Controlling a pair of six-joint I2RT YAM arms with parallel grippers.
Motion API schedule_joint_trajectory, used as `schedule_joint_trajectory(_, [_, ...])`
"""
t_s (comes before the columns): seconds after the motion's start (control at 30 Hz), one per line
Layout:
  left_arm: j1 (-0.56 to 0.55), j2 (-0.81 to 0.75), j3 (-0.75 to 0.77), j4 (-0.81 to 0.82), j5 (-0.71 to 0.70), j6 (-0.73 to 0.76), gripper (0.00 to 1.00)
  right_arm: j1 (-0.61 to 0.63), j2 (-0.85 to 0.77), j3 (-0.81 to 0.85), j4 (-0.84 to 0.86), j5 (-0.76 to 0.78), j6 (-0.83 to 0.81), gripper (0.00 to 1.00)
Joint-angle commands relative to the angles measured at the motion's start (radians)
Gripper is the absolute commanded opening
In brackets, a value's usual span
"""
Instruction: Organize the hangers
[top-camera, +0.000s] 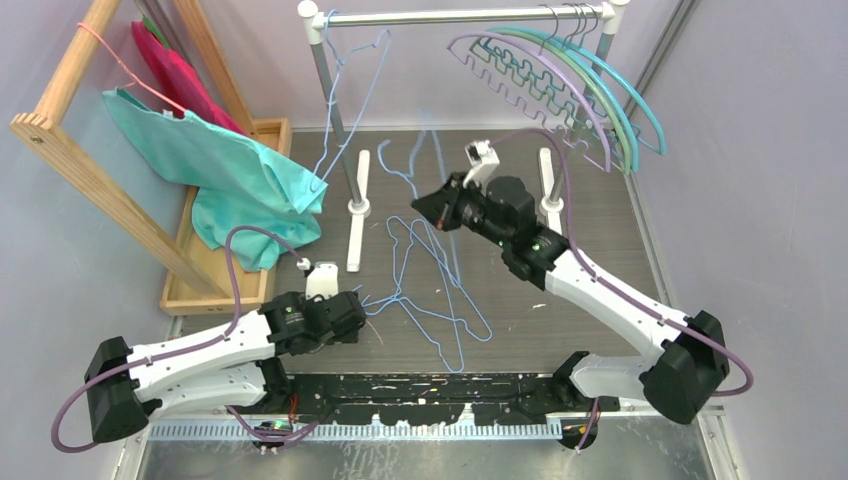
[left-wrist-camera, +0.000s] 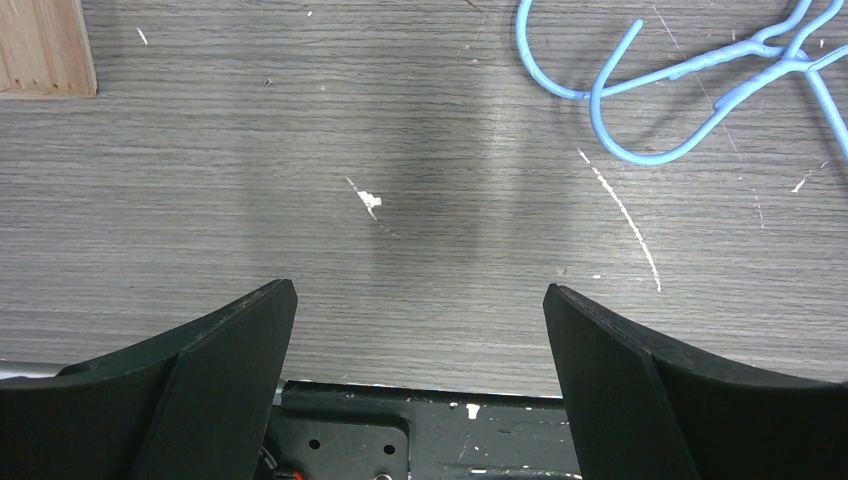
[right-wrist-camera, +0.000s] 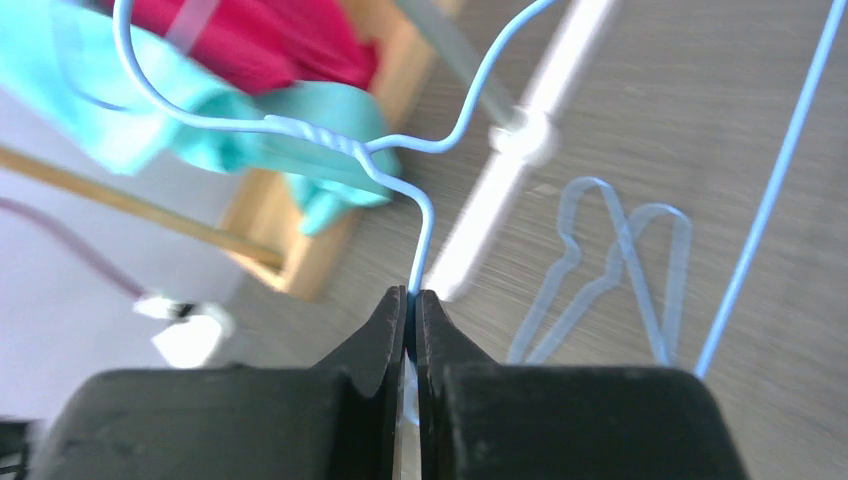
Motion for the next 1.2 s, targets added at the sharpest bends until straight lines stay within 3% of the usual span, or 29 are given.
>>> schedule_joint_trajectory(0.0, [0.001,0.011,0.039,0.021,-0.033,0.006,0.98,0.01,0.085,0.235,0.145,-0.246,0.061,0.01])
schedule_joint_trajectory(0.43, [0.003,-0.027,0.033,0.01,-0.048,0.015,0.98,0.007,0.328,0.575,0.353,-0.298,0.205,0.01])
schedule_joint_trajectory(1.17, [0.003,-0.08,0.021,0.002,-0.039,0.01,0.98,-0.075,0.681,0.981,0.393,-0.175,0.269,0.01])
